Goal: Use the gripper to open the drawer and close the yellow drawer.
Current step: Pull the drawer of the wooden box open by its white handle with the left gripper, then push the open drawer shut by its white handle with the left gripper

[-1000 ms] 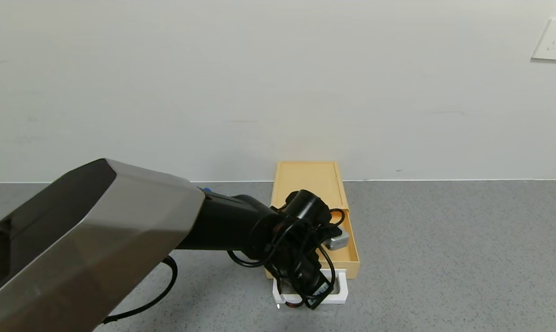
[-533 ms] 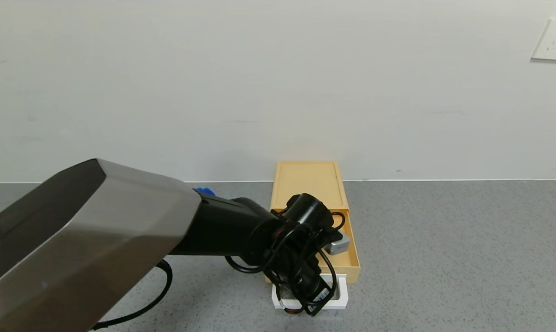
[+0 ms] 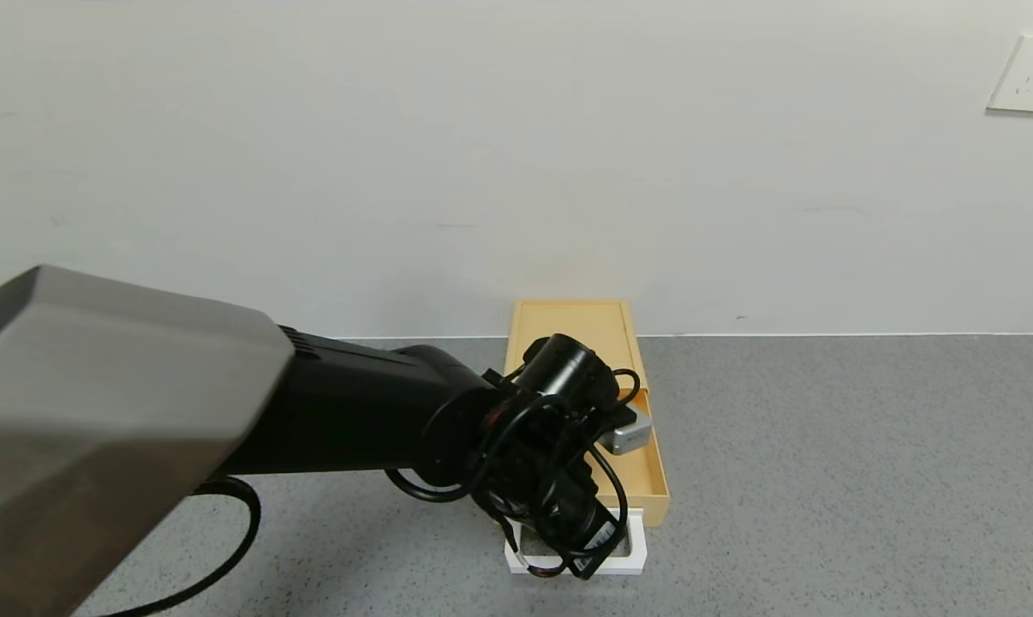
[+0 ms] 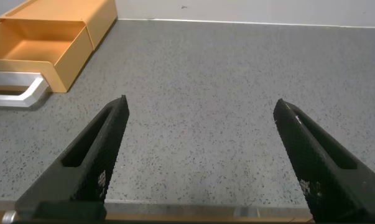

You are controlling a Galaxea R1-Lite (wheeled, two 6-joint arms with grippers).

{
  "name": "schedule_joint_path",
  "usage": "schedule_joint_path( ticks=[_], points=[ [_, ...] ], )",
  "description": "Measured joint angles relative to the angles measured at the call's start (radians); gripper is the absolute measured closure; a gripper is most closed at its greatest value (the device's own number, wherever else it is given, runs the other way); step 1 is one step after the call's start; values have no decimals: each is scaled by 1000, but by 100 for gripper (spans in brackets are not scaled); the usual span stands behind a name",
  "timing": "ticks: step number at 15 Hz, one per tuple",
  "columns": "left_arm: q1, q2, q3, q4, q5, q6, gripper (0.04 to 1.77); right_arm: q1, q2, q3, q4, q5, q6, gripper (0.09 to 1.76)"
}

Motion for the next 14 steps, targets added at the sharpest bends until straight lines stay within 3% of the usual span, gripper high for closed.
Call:
schedule_joint_path(
  ticks=[3,7,14],
  points=[
    [1,-89,13,9,43,-25,170,0,0,0,0,0,0,14],
    [11,-221,32,10,232,-172,170,0,0,0,0,0,0,14],
    [160,-366,131,-16,248,-207,170,0,0,0,0,0,2,14]
  ],
)
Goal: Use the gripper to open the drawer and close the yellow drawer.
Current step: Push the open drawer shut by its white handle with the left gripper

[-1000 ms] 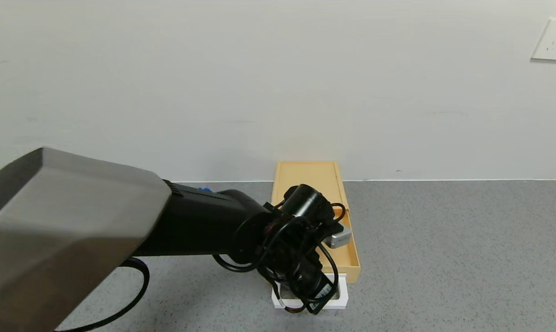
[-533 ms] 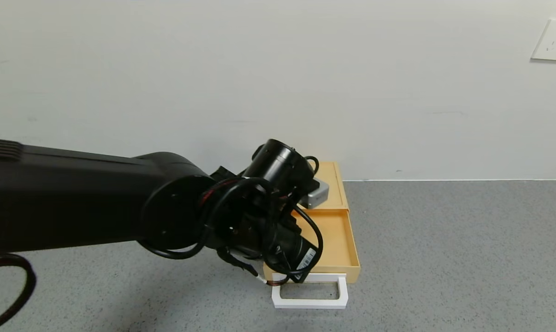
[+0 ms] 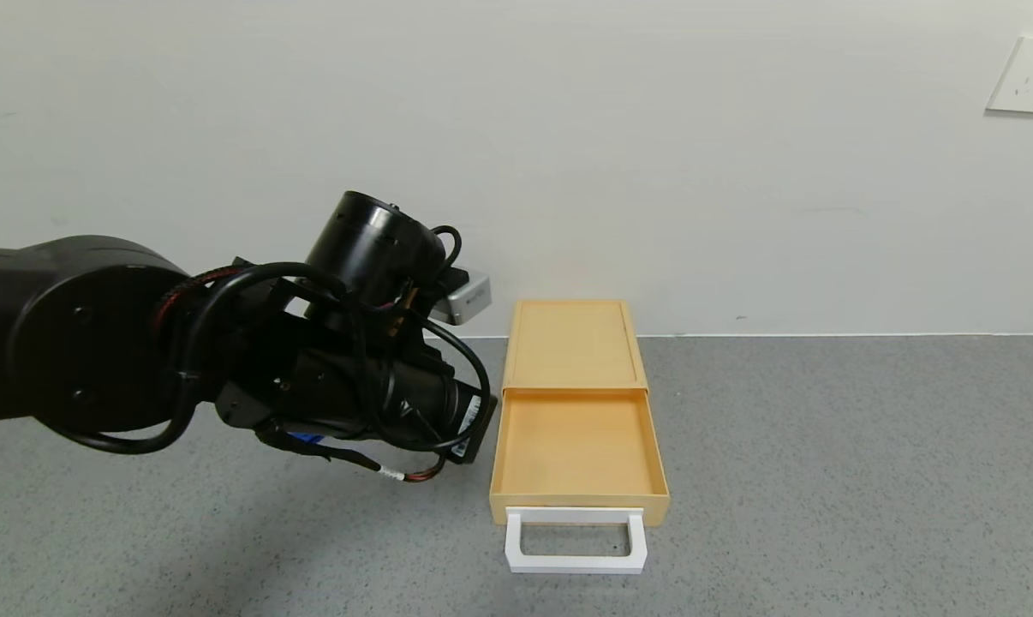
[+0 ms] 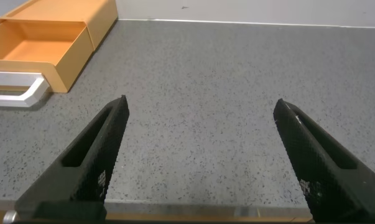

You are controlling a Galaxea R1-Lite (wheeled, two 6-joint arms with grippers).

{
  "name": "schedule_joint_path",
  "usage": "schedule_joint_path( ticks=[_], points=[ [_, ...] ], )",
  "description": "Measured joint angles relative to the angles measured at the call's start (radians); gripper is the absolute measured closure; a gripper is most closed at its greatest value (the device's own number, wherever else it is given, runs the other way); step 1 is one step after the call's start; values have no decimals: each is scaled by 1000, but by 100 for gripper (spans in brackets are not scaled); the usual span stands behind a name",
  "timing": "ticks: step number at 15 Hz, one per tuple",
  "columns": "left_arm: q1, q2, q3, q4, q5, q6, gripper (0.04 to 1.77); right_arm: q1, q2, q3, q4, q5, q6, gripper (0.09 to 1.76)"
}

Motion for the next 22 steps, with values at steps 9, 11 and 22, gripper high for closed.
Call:
schedule_joint_path(
  ticks=[9,11,22],
  points=[
    [100,-19,48,-120,71,46,170,0,0,0,0,0,0,14],
    [106,-18,51,-138,70,46,170,0,0,0,0,0,0,14],
    [-57,63,-13,-45,149,-263,170,0,0,0,0,0,0,14]
  ],
)
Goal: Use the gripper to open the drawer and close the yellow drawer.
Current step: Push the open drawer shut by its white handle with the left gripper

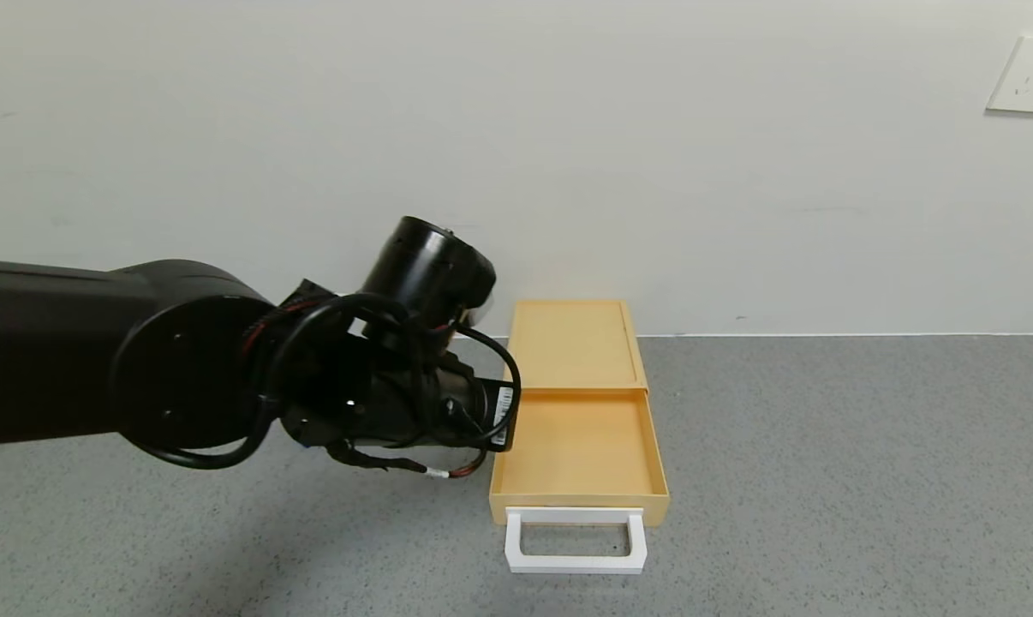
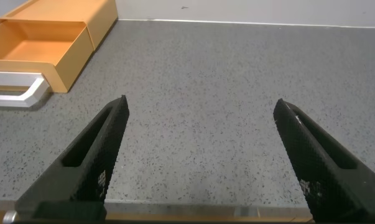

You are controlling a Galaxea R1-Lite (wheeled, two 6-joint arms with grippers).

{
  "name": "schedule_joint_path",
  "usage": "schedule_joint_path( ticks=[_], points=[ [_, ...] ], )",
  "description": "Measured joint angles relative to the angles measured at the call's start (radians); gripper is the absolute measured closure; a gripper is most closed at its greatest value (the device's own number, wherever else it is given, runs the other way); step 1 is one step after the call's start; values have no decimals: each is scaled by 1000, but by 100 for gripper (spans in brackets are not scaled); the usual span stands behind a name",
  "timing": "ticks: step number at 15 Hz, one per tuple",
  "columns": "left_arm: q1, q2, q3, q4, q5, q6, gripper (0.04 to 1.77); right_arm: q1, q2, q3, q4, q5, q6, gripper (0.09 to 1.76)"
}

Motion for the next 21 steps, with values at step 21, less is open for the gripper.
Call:
schedule_joint_path(
  ticks=[21],
  points=[
    [-199,376,-276,304,8,-381,170,0,0,0,0,0,0,14]
  ],
)
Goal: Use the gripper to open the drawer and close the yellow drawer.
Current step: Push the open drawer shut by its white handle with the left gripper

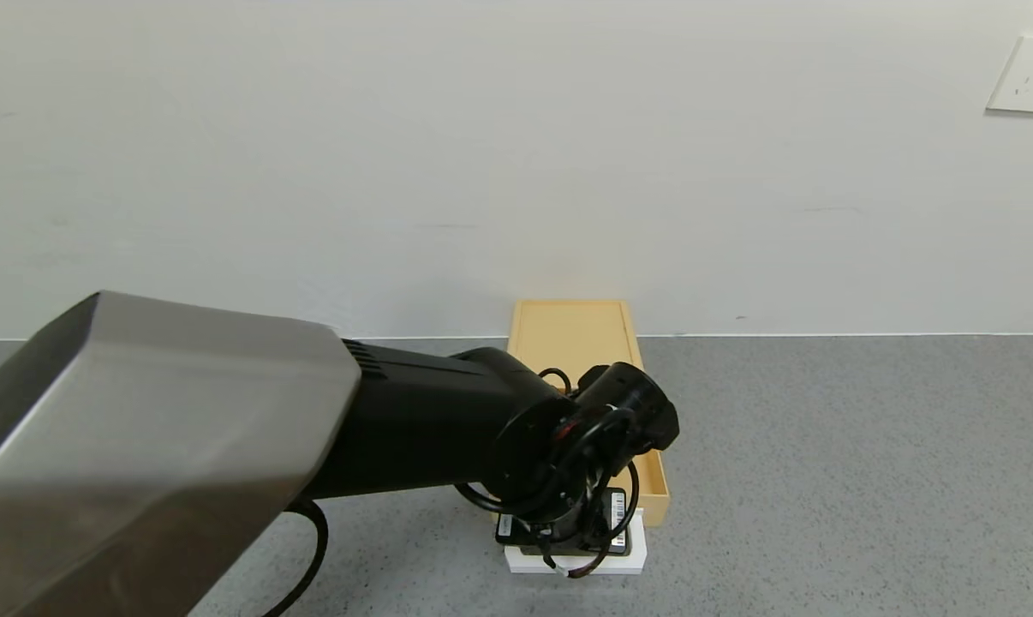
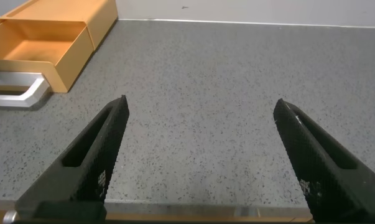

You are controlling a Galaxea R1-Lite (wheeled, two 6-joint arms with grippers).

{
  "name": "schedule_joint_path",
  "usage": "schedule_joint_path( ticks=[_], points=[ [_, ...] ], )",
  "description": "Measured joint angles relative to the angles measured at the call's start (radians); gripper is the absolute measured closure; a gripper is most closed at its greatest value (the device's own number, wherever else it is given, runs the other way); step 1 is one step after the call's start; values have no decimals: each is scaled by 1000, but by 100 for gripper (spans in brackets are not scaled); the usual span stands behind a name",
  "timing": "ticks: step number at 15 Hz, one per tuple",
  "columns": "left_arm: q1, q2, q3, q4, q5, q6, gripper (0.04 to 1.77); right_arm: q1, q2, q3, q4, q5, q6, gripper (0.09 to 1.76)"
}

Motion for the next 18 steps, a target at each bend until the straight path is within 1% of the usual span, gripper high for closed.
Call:
schedule_joint_path(
  ticks=[8,11,16,18],
  points=[
    [0,72,-57,0,2,-9,170,0,0,0,0,0,0,14],
    [4,92,-85,-4,17,-8,170,0,0,0,0,0,0,14],
    [17,119,-124,-3,24,-2,170,0,0,0,0,0,0,14],
    [20,126,-138,-6,59,0,170,0,0,0,0,0,0,14]
  ],
)
